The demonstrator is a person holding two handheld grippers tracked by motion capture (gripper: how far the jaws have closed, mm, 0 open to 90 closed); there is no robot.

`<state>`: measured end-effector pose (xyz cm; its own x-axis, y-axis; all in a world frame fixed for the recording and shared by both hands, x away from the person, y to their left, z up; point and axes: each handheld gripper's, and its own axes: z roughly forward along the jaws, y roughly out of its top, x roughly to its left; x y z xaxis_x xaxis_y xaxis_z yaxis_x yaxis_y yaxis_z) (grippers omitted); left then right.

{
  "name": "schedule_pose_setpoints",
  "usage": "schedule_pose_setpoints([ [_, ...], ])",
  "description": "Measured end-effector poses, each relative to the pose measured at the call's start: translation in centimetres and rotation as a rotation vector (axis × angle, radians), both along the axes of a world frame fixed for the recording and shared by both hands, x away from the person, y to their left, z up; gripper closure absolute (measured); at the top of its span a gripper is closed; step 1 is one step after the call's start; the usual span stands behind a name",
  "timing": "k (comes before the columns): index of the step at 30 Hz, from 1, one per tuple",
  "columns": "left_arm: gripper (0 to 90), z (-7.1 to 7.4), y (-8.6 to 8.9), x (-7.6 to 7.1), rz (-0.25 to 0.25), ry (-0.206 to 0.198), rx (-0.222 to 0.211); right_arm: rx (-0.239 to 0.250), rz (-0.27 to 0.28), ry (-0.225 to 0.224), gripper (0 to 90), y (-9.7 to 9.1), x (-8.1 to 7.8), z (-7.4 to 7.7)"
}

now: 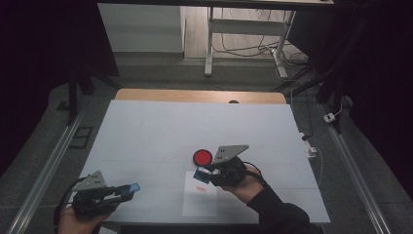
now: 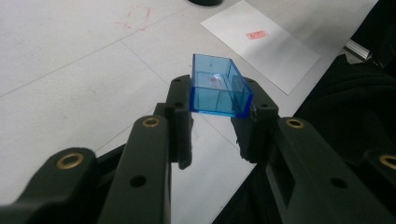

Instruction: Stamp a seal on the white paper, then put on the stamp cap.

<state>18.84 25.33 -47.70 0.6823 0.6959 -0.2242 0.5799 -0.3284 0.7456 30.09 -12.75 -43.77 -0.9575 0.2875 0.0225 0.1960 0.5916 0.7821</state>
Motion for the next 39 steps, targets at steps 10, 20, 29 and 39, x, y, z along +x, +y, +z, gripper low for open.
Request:
schedule_pose_setpoints([
  [10, 68.6, 0.0, 0.0, 0.0, 0.0, 0.003, 0.0, 0.014, 0.025, 0.006, 69.4, 0.2, -0.4, 0.6],
  [20, 68.6, 0.0, 0.2, 0.0, 0.004, 0.001, -0.015, 0.005, 0.032, -0.004, 69.4, -0.1, -0.2, 0.7],
  [29, 68.5, 0.3, -0.1, 0.3, -0.028, -0.021, -0.038, 0.021, 0.031, -0.003, 69.4, -0.2, -0.2, 0.9],
  [39, 68.5, 1.0, -1.4, 1.1, -0.095, -0.05, -0.062, 0.035, 0.038, 0.002, 69.4, -0.2, -0.3, 1.3],
])
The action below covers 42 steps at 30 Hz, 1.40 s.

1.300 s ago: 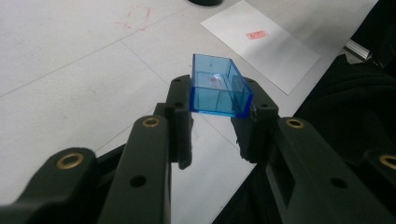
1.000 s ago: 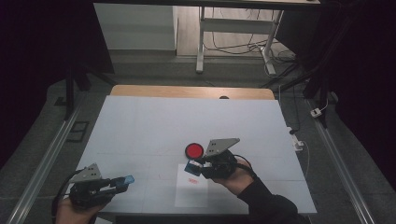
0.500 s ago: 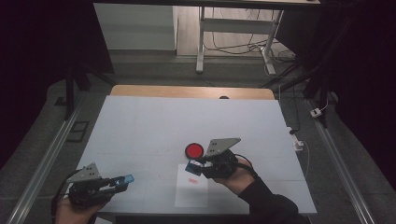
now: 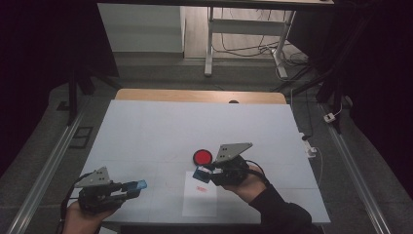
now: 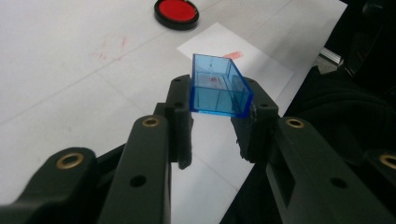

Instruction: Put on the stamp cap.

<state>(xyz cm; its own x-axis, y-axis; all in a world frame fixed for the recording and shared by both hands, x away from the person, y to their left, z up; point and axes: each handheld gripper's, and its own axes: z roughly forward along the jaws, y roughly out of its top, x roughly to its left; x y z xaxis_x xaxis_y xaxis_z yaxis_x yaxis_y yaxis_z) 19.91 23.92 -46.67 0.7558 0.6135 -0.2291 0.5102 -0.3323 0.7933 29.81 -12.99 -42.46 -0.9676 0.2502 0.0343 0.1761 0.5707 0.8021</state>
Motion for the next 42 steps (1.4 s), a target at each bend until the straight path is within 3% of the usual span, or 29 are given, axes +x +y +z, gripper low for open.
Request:
schedule_pose_setpoints([
  [16, 68.5, 0.8, -3.0, 2.1, -0.114, -0.039, -0.002, 0.022, 0.021, -0.002, 69.4, -0.1, -0.1, 0.7],
  [23, 68.5, 1.1, -4.3, 3.2, -0.174, -0.053, 0.017, 0.031, 0.026, 0.001, 69.4, -0.2, -0.1, 0.9],
  [42, 68.5, 1.4, -8.3, 6.3, -0.319, -0.067, 0.015, 0.054, 0.05, -0.003, 69.4, -0.4, -0.1, 1.8],
])
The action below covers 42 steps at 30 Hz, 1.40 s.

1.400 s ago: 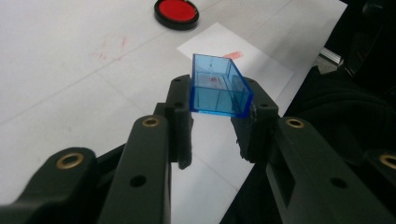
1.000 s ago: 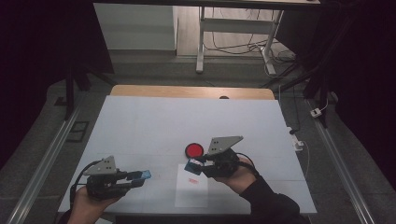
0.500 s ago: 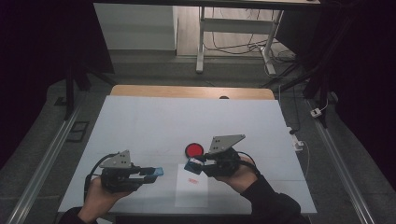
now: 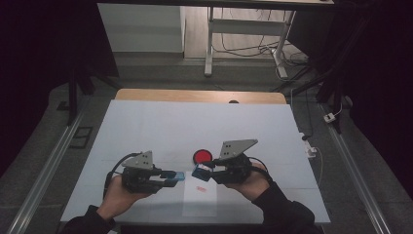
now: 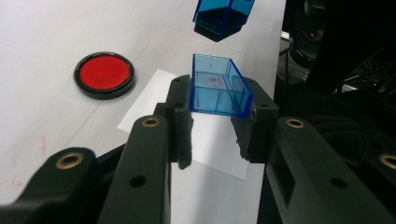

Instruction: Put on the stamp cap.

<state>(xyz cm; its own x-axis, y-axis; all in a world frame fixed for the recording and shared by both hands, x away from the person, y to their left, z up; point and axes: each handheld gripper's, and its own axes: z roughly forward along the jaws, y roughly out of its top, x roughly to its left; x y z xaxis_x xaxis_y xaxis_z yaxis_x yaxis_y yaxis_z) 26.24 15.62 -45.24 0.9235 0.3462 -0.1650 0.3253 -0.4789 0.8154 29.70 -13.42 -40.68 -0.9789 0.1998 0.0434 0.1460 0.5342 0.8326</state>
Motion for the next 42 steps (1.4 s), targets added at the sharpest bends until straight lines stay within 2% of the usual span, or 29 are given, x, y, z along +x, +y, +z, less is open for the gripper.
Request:
schedule_pose_setpoints([
  [11, 68.7, -0.6, -1.8, 1.0, -0.08, 0.008, -0.002, 0.03, 0.027, -0.008, 69.5, -0.1, -0.1, 0.5],
  [20, 68.9, -1.1, -2.6, 1.7, -0.16, 0.013, -0.013, 0.04, 0.079, -0.005, 69.5, 0.2, -0.2, 0.4],
  [28, 68.9, -1.3, -3.3, 1.8, -0.2, 0.004, -0.006, 0.049, 0.131, -0.005, 69.5, 0.8, -0.6, 0.1],
  [42, 69.1, -1.5, -3.4, 1.8, -0.258, -0.017, -0.024, 0.06, 0.172, 0.006, 69.5, 1.0, -0.7, -0.1],
])
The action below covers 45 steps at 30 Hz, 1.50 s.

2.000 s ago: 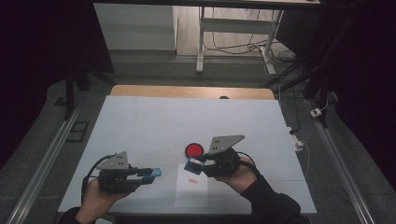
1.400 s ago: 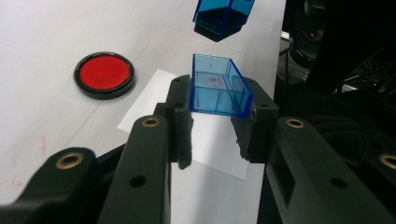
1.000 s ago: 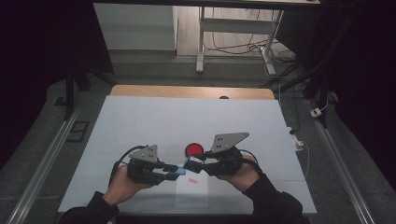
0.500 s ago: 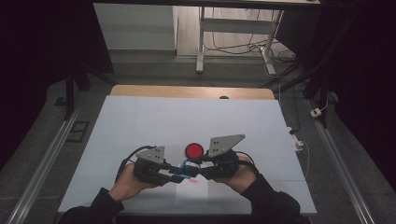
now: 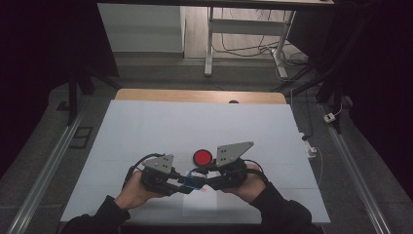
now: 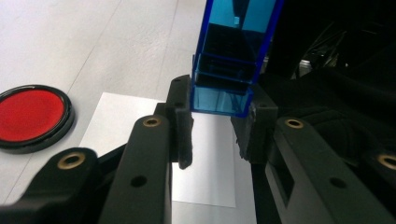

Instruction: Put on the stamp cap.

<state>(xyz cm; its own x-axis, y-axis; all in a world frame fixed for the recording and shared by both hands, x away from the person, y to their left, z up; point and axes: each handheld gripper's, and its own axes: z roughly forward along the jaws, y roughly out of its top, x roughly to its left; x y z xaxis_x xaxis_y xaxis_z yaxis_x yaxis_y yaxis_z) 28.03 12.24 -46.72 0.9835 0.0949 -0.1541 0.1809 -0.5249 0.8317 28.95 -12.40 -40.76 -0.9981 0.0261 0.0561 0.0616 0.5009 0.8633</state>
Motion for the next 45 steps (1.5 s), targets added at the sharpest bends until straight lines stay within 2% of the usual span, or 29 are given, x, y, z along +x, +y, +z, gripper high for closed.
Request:
schedule_pose_setpoints([
  [9, 69.1, 0.09, 0.19, 0.02, -0.028, 0.004, -0.041, 0.01, 0.021, 0.001, 69.5, 0.05, -0.07, 0.01],
  [13, 69.2, 0.16, 0.38, 0.06, -0.031, 0.01, -0.067, 0.026, 0.02, 0.009, 69.5, -0.01, -0.08, 0.05],
  [25, 69.5, 0.26, 0.62, 0.02, -0.04, 0.008, -0.109, 0.076, 0.019, 0.033, 69.6, -0.18, 0.05, 0.08],
  [28, 69.5, 0.27, 0.76, 0.03, -0.045, 0.01, -0.134, 0.09, 0.021, 0.043, 69.6, -0.24, 0.11, 0.05],
  [32, 69.4, 0.26, 0.76, 0.0, -0.041, 0.004, -0.133, 0.097, 0.02, 0.048, 69.6, -0.26, 0.16, 0.03],
  [37, 68.1, 0.22, 0.56, -0.04, -0.02, -0.002, -0.101, 0.073, 0.014, 0.025, 69.5, -0.15, 0.05, 0.02],
  [42, 61.2, 0.17, 0.33, -0.24, 0.008, -0.023, -0.07, 0.045, 0.0, 0.01, 69.5, -0.02, 0.04, -0.1],
  [45, 57.9, 0.11, 0.36, -0.24, 0.024, -0.017, -0.061, 0.042, -0.003, 0.011, 69.5, -0.05, 0.07, -0.08],
])
